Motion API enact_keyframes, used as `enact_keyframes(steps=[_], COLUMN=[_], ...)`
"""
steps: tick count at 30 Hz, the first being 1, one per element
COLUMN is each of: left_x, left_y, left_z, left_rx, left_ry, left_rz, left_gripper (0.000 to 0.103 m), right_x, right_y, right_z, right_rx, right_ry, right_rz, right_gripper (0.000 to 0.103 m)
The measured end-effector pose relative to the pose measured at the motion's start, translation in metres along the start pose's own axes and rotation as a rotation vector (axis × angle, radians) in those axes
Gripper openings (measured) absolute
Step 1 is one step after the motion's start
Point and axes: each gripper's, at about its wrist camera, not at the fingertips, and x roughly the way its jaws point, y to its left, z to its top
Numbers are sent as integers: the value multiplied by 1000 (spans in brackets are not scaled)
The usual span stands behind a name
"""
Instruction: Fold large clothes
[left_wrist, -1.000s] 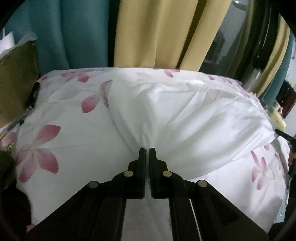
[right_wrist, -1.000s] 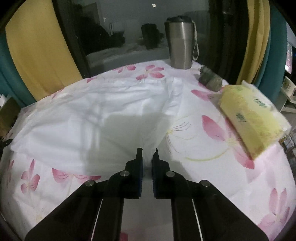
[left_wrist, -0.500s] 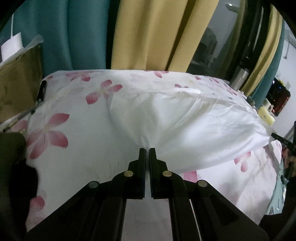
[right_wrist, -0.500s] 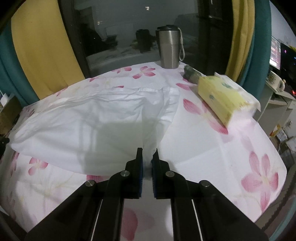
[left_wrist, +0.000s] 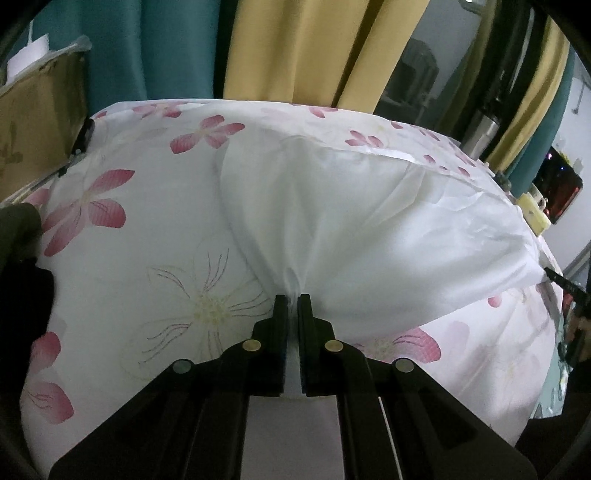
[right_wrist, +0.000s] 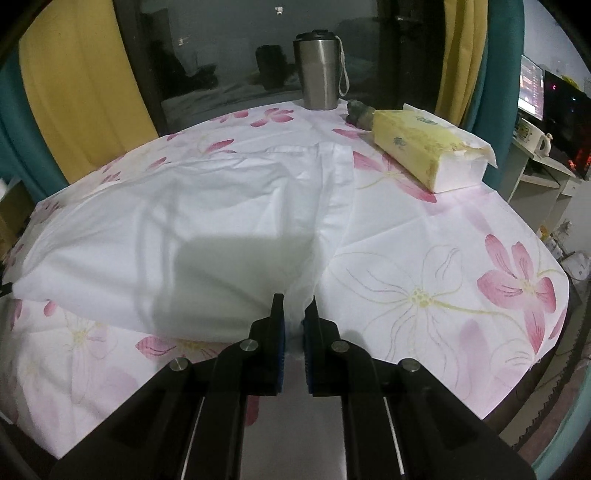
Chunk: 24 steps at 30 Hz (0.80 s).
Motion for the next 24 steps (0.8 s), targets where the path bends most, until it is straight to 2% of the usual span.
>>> enact_keyframes(steps=[5, 7, 12, 14, 18, 24], left_x=[-1, -3, -21, -32, -43, -39], left_y=[-2, -4, -12, -11, -4, -14], left_z=[-1, 0, 2, 2, 3, 0], left_rx=[-25, -21, -4, -30, -94, -112], left_ry=[4, 2, -52, -92, -136, -100], left_rz=[23, 41, 96, 123, 186, 258], left_gripper=[9, 10, 35, 36, 36, 36], right_x=[-2, -2, -3, -3, -2, 1], right_y=[3, 1, 0, -1, 2, 9], right_z=[-2, -2, -4, -4, -5, -6], right_rx=[5, 22, 38, 42, 63, 16], right_ry=[-5, -4, -5, -6, -22, -21], right_rz=[-23, -28, -38, -43, -8, -8], right_gripper=[12, 19, 28, 35, 62, 70])
